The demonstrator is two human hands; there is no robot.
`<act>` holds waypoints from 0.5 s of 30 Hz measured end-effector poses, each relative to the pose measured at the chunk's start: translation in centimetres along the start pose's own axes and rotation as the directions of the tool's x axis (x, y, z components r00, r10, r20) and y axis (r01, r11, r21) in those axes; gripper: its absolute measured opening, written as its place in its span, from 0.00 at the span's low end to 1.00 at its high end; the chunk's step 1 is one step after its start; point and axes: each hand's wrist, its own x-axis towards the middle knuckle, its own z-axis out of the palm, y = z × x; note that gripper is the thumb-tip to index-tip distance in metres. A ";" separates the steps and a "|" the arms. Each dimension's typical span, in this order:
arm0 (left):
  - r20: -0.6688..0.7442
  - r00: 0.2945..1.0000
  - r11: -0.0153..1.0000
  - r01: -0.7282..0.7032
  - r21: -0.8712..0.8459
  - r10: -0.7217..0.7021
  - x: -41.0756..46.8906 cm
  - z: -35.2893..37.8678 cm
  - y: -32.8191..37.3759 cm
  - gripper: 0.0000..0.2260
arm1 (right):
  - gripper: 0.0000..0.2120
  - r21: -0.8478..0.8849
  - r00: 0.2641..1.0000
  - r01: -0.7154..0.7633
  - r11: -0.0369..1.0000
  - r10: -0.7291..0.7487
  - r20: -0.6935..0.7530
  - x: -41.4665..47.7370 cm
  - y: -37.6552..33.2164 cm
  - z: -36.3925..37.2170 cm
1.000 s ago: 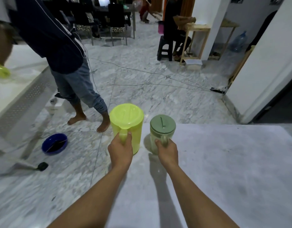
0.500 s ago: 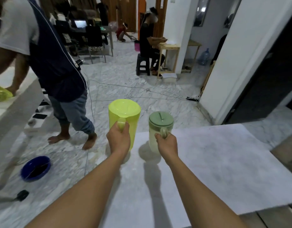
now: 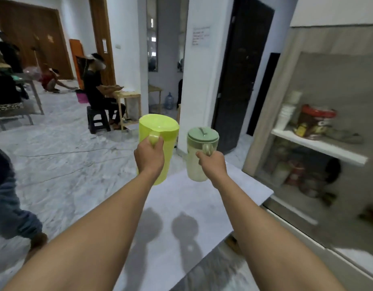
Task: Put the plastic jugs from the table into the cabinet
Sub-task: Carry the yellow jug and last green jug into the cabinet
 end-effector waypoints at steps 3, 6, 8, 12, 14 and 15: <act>0.073 0.995 0.998 -0.058 -0.039 0.060 -1.5 1.3 3.5 0.20 | 0.10 0.024 0.996 0.001 1.000 0.001 -0.089 -1.4 -1.2 -4.6; 0.156 0.982 0.990 -0.090 -0.108 0.106 -3.7 2.9 7.2 0.19 | 0.07 0.015 0.981 -0.008 1.000 0.011 -0.193 -3.2 -1.8 -9.6; 0.209 0.967 0.980 -0.110 -0.165 0.143 -5.4 4.5 10.0 0.19 | 0.07 0.017 0.961 -0.013 1.000 0.017 -0.277 -4.2 -2.2 -13.5; 0.305 0.927 0.960 -0.147 -0.240 0.218 -8.6 7.7 14.8 0.19 | 0.06 0.002 0.915 -0.017 1.000 0.016 -0.403 -6.3 -2.7 -20.6; 0.347 0.906 0.948 -0.146 -0.282 0.243 -10.5 9.5 17.0 0.19 | 0.04 -0.002 0.891 -0.028 1.000 0.024 -0.454 -7.4 -2.6 -24.2; 0.365 0.896 0.943 -0.144 -0.298 0.253 -11.4 10.3 18.0 0.18 | 0.04 0.005 0.877 -0.035 0.999 0.033 -0.479 -7.7 -2.4 -25.8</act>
